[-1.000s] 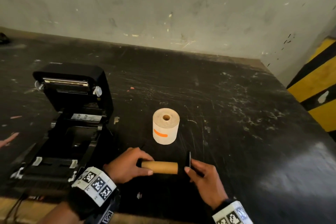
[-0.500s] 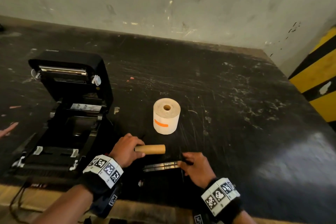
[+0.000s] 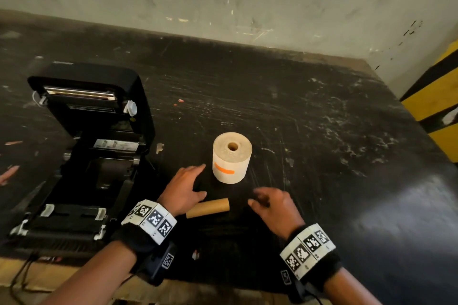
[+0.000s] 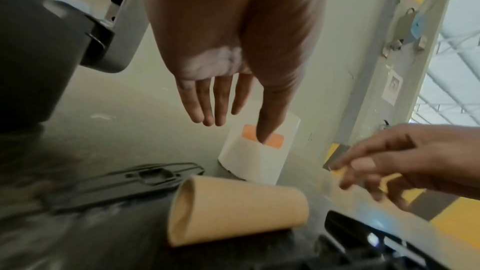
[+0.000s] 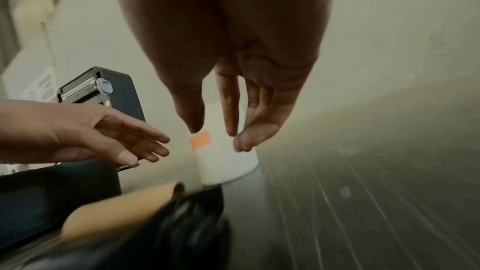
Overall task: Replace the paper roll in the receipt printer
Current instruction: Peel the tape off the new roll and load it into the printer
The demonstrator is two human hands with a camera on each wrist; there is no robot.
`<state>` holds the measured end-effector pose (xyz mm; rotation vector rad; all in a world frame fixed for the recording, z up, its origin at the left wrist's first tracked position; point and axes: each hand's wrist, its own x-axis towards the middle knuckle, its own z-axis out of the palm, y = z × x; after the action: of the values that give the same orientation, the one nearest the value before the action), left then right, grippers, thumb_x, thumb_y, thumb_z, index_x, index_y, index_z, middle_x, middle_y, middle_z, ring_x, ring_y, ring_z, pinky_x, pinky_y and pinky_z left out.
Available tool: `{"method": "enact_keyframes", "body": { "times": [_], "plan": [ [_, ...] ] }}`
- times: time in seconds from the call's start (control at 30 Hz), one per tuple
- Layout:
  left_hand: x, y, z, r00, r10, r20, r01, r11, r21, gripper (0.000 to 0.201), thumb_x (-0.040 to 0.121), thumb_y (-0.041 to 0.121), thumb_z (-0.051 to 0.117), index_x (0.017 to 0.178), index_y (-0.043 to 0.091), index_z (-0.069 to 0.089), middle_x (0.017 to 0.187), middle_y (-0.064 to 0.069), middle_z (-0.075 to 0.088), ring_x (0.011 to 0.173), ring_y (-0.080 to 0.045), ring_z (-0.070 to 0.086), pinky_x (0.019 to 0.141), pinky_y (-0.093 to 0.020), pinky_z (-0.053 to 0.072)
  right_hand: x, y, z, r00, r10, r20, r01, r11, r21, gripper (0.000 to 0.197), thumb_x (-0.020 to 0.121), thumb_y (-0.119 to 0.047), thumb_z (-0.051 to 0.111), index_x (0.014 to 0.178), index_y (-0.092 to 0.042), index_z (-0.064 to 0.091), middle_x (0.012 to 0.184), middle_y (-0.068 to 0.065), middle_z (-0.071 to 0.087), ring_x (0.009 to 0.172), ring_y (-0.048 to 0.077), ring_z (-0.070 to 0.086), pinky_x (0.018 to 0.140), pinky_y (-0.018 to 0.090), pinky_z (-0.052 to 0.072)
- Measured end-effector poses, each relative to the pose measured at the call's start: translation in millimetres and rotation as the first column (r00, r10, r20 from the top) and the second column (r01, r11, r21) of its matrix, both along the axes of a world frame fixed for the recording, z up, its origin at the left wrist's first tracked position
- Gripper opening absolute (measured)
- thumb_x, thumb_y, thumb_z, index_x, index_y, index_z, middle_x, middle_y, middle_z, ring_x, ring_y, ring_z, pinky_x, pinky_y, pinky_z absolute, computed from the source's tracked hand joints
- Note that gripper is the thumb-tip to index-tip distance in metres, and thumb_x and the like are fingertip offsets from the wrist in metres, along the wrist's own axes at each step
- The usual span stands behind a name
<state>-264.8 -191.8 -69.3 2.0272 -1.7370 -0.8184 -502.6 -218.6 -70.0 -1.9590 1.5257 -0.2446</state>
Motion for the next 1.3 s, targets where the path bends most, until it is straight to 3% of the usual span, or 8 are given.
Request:
{"method": "enact_keyframes", "body": {
  "times": [0.13, 0.23, 0.43, 0.63, 0.83, 1.0, 1.2, 1.3],
  "plan": [
    [-7.6, -19.2, 10.5, 0.983, 0.084, -0.162, -0.077, 0.996, 0.054, 0.082, 0.079, 0.004, 0.066, 0.145, 0.018, 0.02, 0.152, -0.006, 0.027, 0.141, -0.02, 0.022, 0.114, -0.033, 0.024, 22.8, -32.3, 29.4, 0.989, 0.144, 0.046, -0.12, 0.934, -0.337, 0.048, 0.087, -0.03, 0.062, 0.133, -0.022, 0.049, 0.135, 0.002, 0.054, 0.126, 0.018, 0.046, 0.105, 0.037, 0.042],
    [-9.9, -29.5, 8.7, 0.954, 0.044, -0.296, -0.046, 0.999, -0.001, 0.083, 0.071, -0.006, 0.066, 0.142, 0.017, 0.029, 0.144, -0.007, 0.042, 0.133, -0.016, 0.036, 0.111, -0.032, 0.033, 47.7, -51.9, 32.9, 0.954, 0.289, -0.077, -0.291, 0.839, -0.461, 0.052, 0.084, -0.024, 0.064, 0.133, -0.019, 0.049, 0.137, 0.006, 0.054, 0.126, 0.025, 0.046, 0.104, 0.044, 0.041],
    [-12.0, -34.9, 2.3, 0.949, 0.01, -0.316, -0.033, 0.997, -0.07, 0.079, 0.07, -0.006, 0.064, 0.14, 0.016, 0.034, 0.137, -0.006, 0.052, 0.128, -0.017, 0.044, 0.106, -0.026, 0.035, 61.6, -63.8, 23.3, 0.881, 0.305, -0.362, -0.464, 0.707, -0.534, 0.062, 0.061, -0.027, 0.081, 0.119, -0.019, 0.06, 0.105, 0.004, 0.073, 0.093, 0.027, 0.065, 0.072, 0.038, 0.056],
    [-20.2, -45.4, 6.0, 0.924, -0.026, -0.382, -0.043, 0.984, -0.171, 0.071, 0.076, -0.004, 0.062, 0.137, 0.022, 0.039, 0.135, 0.007, 0.046, 0.128, -0.006, 0.037, 0.106, -0.024, 0.03, 42.2, -66.1, 24.3, 0.953, 0.3, -0.044, -0.282, 0.823, -0.492, 0.065, 0.082, -0.022, 0.066, 0.14, -0.028, 0.037, 0.124, 0.007, 0.061, 0.119, 0.024, 0.048, 0.095, 0.041, 0.046],
    [-33.7, -61.4, 14.2, 0.969, -0.214, -0.121, 0.184, 0.958, -0.219, 0.065, 0.079, 0.014, 0.067, 0.137, 0.022, 0.04, 0.146, 0.006, 0.039, 0.139, -0.012, 0.023, 0.114, -0.032, 0.02, 2.1, -52.0, 15.5, 0.94, 0.043, 0.338, 0.055, 0.959, -0.276, 0.064, 0.084, -0.023, 0.067, 0.137, -0.042, 0.037, 0.107, -0.002, 0.061, 0.103, 0.017, 0.056, 0.092, 0.036, 0.047],
    [-49.4, -69.5, 13.8, 0.901, -0.39, 0.193, 0.421, 0.893, -0.159, 0.069, 0.085, 0.034, 0.062, 0.143, 0.024, 0.027, 0.154, 0.008, 0.024, 0.142, -0.01, 0.012, 0.113, -0.036, 0.015, -27.8, -45.3, -3.5, 0.843, -0.132, 0.522, 0.2, 0.977, -0.074, 0.059, 0.085, -0.013, 0.066, 0.134, -0.036, 0.043, 0.114, 0.002, 0.069, 0.106, 0.01, 0.064, 0.095, 0.043, 0.052],
    [-62.4, -75.8, 14.8, 0.823, -0.454, 0.342, 0.528, 0.833, -0.165, 0.069, 0.084, 0.033, 0.063, 0.142, 0.021, 0.028, 0.154, 0.002, 0.026, 0.142, -0.012, 0.016, 0.114, -0.027, 0.011, -35.9, -37.8, -14.4, 0.746, -0.246, 0.618, 0.242, 0.966, 0.092, 0.057, 0.087, -0.007, 0.063, 0.123, -0.047, 0.047, 0.109, 0.006, 0.071, 0.101, 0.018, 0.068, 0.083, 0.049, 0.057],
    [-54.2, -70.0, 15.4, 0.813, -0.447, 0.374, 0.53, 0.833, -0.156, 0.066, 0.085, 0.035, 0.061, 0.142, 0.021, 0.029, 0.153, 0.002, 0.026, 0.142, -0.012, 0.017, 0.114, -0.028, 0.014, -29.3, -35.8, -15.8, 0.762, -0.243, 0.6, 0.228, 0.968, 0.102, 0.058, 0.087, -0.008, 0.063, 0.134, -0.036, 0.045, 0.113, 0.004, 0.07, 0.103, 0.015, 0.067, 0.086, 0.048, 0.057]
  ]
}}
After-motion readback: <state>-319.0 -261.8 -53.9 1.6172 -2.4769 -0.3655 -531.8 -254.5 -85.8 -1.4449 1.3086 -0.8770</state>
